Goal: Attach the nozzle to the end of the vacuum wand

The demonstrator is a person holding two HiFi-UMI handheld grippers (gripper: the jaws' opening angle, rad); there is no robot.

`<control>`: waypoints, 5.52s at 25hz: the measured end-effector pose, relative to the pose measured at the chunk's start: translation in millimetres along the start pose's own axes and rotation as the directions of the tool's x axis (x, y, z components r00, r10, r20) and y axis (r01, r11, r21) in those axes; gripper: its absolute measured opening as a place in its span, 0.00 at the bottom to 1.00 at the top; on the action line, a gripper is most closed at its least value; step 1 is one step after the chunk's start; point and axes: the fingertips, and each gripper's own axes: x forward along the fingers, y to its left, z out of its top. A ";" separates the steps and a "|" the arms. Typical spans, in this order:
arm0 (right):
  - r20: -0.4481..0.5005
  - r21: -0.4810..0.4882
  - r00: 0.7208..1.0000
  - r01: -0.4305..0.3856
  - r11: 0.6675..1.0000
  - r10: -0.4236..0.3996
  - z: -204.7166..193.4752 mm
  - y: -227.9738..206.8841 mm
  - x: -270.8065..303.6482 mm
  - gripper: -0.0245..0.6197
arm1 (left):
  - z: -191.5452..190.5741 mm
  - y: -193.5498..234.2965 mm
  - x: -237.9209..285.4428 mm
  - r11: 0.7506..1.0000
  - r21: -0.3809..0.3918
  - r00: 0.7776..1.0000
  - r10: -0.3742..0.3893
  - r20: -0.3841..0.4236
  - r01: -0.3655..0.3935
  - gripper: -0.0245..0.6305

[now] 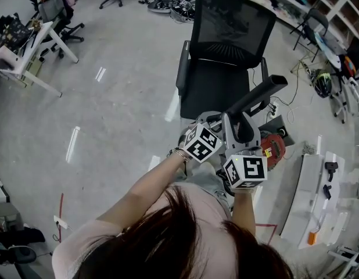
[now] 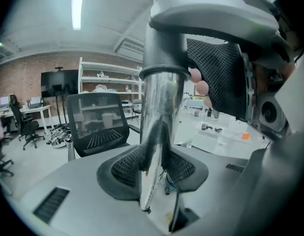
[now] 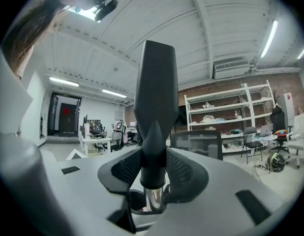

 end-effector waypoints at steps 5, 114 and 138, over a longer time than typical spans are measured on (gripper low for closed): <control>-0.018 -0.080 0.999 0.039 0.996 -0.040 -6.8 3.6 -2.1 0.30 | -0.8 0.4 2.1 1.000 0.000 1.000 0.007 0.004 -0.007 0.27; -0.172 0.131 0.981 -0.066 0.989 0.089 -27.4 -77.2 -105.0 0.30 | -4.5 19.0 -9.8 0.957 -0.124 0.965 0.262 -0.004 -0.260 0.26; -0.149 0.256 0.987 -0.012 0.967 0.051 -38.4 -141.6 -213.8 0.14 | 0.5 -10.4 11.0 0.901 -0.177 0.918 0.391 -0.068 -0.397 0.26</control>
